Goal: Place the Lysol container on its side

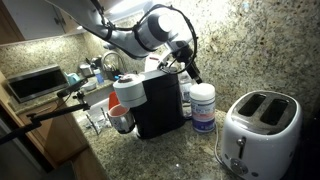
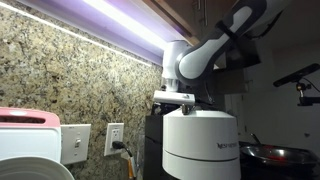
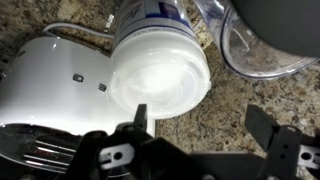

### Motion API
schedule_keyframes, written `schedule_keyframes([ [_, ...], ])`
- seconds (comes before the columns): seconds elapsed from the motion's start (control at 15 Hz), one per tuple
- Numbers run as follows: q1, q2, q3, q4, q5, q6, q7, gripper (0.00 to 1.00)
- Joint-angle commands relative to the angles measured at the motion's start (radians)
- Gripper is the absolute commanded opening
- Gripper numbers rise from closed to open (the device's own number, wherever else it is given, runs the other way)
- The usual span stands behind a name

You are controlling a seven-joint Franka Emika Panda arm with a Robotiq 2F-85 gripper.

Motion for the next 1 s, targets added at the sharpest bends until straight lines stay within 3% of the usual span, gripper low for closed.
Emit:
schedule_keyframes([
  [0.0,0.004,0.035,0.006,0.062,-0.021,-0.097,0.021,1.00],
  [0.93,-0.023,0.131,0.020,0.175,-0.003,-0.211,0.004,1.00],
])
